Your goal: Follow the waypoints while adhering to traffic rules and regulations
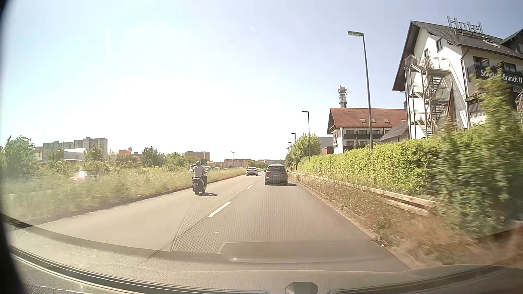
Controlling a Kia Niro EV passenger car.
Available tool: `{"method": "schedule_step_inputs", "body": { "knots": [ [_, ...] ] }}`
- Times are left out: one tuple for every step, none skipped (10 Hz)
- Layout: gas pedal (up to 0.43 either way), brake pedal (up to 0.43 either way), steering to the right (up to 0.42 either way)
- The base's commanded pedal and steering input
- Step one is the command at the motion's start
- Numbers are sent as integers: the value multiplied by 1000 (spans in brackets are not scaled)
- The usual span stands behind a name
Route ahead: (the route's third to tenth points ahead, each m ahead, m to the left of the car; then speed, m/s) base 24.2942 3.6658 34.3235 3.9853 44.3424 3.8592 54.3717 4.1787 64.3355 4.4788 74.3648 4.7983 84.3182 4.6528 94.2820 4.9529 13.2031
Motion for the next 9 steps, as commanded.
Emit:
{"method": "schedule_step_inputs", "body": {
  "knots": [
    [0, 24, -1],
    [0, 24, 0],
    [0, 24, -1],
    [0, 24, -1],
    [0, 24, -1],
    [0, 24, -2],
    [0, 24, -3],
    [0, 24, -3],
    [0, 24, -3]
  ]
}}
